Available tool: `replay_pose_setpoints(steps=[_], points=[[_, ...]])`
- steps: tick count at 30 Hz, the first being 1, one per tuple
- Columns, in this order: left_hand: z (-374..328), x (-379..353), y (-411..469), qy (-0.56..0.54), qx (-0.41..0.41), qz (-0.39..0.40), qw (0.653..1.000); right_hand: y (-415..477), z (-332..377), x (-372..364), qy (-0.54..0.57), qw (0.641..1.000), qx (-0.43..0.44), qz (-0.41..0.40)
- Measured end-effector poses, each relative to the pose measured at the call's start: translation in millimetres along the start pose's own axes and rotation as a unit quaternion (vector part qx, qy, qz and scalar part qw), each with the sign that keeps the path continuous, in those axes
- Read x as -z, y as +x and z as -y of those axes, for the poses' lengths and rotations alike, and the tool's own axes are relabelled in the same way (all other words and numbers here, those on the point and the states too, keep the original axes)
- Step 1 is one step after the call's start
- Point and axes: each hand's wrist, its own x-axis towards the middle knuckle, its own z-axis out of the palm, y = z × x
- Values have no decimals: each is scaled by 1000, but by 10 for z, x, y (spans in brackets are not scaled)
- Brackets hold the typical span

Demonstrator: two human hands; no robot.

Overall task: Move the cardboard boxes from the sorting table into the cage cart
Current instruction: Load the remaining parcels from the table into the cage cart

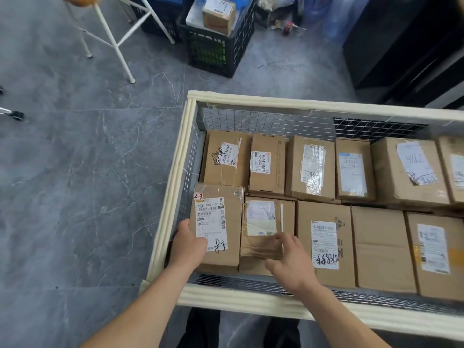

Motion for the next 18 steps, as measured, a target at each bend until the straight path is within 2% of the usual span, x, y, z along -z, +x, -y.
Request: replay_pose_setpoints(steps=[8, 13, 18], points=[[-64, 35, -164, 105, -42, -6, 994, -162, 19, 196, -15, 1000, 8, 17], [-421, 50, -703, 188, -100, 0, 977, -432, 104, 598, -11, 999, 21, -42], [-1100, 74, -1246, 267, -236, 31, 934, -840, 231, 1169, -24, 989, 34, -139]])
